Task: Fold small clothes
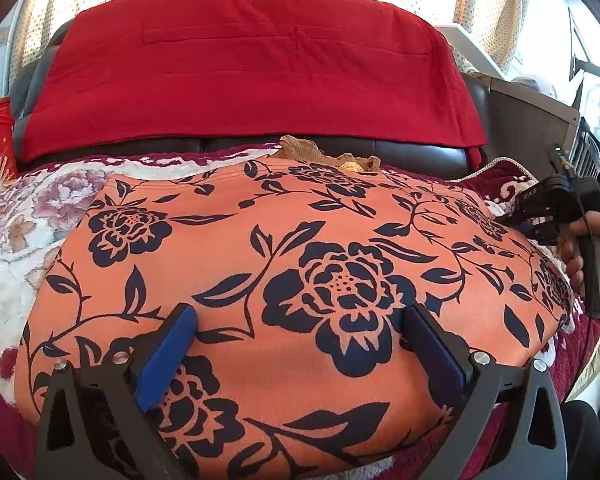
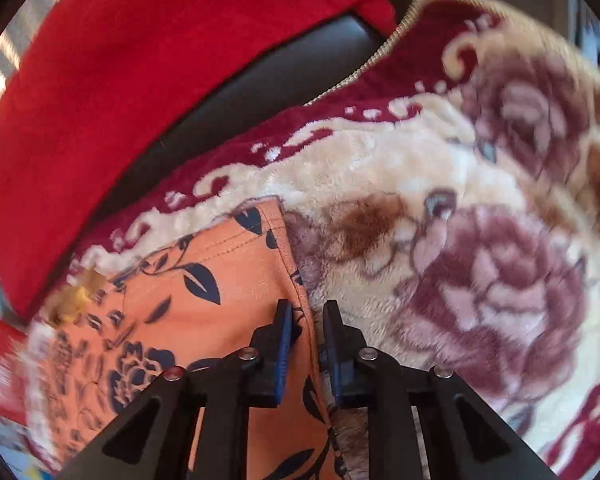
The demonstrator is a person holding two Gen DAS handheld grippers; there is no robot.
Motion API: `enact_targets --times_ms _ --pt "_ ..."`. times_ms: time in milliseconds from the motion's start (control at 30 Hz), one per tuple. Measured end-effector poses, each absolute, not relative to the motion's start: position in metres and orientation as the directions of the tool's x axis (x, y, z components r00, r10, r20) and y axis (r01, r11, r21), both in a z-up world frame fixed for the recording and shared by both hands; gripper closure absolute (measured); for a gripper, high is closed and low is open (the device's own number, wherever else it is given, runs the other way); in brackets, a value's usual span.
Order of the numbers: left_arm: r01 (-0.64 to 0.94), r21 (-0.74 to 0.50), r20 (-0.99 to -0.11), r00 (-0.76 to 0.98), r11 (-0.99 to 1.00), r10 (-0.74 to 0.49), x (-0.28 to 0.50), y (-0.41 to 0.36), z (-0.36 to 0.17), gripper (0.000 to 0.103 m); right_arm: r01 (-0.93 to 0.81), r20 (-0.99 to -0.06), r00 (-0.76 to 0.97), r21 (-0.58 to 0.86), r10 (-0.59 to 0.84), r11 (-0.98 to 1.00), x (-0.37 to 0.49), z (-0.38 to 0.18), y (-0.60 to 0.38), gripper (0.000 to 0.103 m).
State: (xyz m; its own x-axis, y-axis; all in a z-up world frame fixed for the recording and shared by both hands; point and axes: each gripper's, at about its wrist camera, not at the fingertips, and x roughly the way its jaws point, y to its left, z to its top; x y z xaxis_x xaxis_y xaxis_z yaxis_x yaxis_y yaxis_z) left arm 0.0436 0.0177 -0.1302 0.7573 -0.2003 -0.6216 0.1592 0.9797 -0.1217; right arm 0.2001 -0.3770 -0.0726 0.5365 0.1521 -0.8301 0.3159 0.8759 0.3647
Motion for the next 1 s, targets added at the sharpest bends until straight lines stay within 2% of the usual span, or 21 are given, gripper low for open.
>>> enact_targets --times_ms 67,133,200,233,267,333,400,433,467,633,767,833,900,1000 --pt "0.158 -0.12 -0.622 0.757 0.98 -0.198 0.044 0.018 -0.13 0.0 0.285 -0.823 0.543 0.365 0.164 0.886 0.192 -0.064 -0.37 0.079" --pt "0.154 -0.117 -0.622 0.759 0.981 -0.193 0.044 0.017 -0.131 0.0 0.237 -0.809 0.568 0.339 0.153 0.91 0.181 -0.049 -0.361 0.077" --pt "0.155 -0.118 -0.622 0.758 0.981 -0.194 0.044 0.017 -0.131 0.0 0.188 -0.779 0.596 0.37 0.194 0.91 0.171 -0.04 -0.354 0.061" --pt "0.155 -0.118 -0.622 0.759 0.981 -0.194 0.044 0.016 -0.131 0.0 0.16 -0.76 0.608 0.399 0.228 0.903 0.164 -0.037 -0.352 0.024" --pt "0.154 -0.116 -0.622 0.758 0.981 -0.193 0.043 0.016 -0.131 0.0 0.133 -0.744 0.615 0.426 0.263 0.895 0.159 -0.038 -0.349 0.003" --pt "0.154 -0.115 -0.623 0.758 0.981 -0.192 0.043 0.016 -0.131 0.0 0.106 -0.764 0.58 0.416 0.284 0.903 0.159 -0.047 -0.342 0.006" --pt "0.155 -0.115 -0.622 0.759 0.981 -0.193 0.043 0.015 -0.131 0.0 0.223 -0.832 0.511 0.374 0.219 0.9 0.161 -0.065 -0.353 0.011" --pt "0.156 -0.113 -0.622 0.759 0.981 -0.192 0.042 0.015 -0.131 0.0 0.286 -0.837 0.508 0.389 0.205 0.876 0.157 -0.069 -0.362 0.025" --pt "0.156 -0.112 -0.621 0.76 0.981 -0.191 0.042 0.015 -0.131 0.0 0.31 -0.827 0.525 0.406 0.201 0.86 0.152 -0.066 -0.366 0.029" --pt "0.153 -0.113 -0.624 0.758 0.982 -0.19 0.042 0.016 -0.131 0.0 0.135 -0.749 0.596 0.448 0.289 0.884 0.128 -0.033 -0.339 0.026" --pt "0.154 -0.116 -0.627 0.755 0.981 -0.193 0.043 0.017 -0.13 0.0 0.016 -0.751 0.546 0.452 0.37 0.892 0.122 -0.04 -0.316 0.026" --pt "0.157 -0.114 -0.628 0.754 0.981 -0.193 0.042 0.017 -0.13 0.0 0.057 -0.769 0.505 0.483 0.392 0.874 0.131 -0.057 -0.322 0.026" --pt "0.159 -0.112 -0.628 0.754 0.981 -0.194 0.043 0.017 -0.13 0.0 0.13 -0.747 0.529 0.54 0.403 0.832 0.135 -0.063 -0.335 0.026" --pt "0.158 -0.113 -0.629 0.753 0.981 -0.194 0.042 0.016 -0.13 0.0 0.142 -0.741 0.556 0.531 0.376 0.835 0.132 -0.048 -0.329 0.025"
